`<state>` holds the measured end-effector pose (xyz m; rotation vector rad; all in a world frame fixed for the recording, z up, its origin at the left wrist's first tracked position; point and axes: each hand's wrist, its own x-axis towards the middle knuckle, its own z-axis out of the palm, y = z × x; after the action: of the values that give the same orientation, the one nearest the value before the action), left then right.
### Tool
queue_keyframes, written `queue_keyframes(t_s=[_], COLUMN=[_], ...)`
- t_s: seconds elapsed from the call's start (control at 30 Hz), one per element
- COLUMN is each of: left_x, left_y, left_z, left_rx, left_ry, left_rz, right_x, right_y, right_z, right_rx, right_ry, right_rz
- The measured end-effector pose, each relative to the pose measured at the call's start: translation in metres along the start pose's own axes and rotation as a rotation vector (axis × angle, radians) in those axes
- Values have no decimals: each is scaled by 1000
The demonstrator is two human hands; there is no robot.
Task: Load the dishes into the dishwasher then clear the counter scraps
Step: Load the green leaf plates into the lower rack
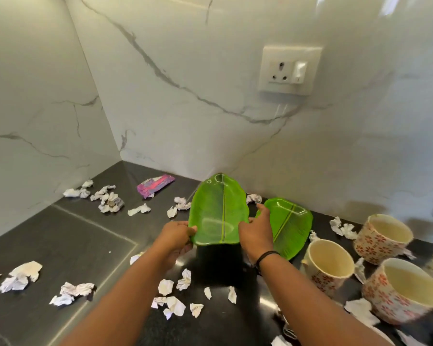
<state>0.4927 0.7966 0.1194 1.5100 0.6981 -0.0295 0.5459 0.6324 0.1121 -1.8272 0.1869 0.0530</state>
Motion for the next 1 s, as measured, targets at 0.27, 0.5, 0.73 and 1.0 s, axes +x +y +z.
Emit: queue_keyframes(t_s=[0.27,0.5,0.73,1.0], left_x=[-114,-218,-346,-510], left_y=[50,31,-26,-142], left_z=[-5,28,125,273], left_rx=[-90,4,118,325], left_ry=[-336,-665,-981,-1136], left_rz=[208,279,310,320], right_x=[-112,-245,-374,-520], right_y=[-31,-5,50,170], right_z=[-98,-208,-340,-495], right_rx=[306,260,107,72], right_ry=[49,67,341,597], right_rz=[14,52,152,311])
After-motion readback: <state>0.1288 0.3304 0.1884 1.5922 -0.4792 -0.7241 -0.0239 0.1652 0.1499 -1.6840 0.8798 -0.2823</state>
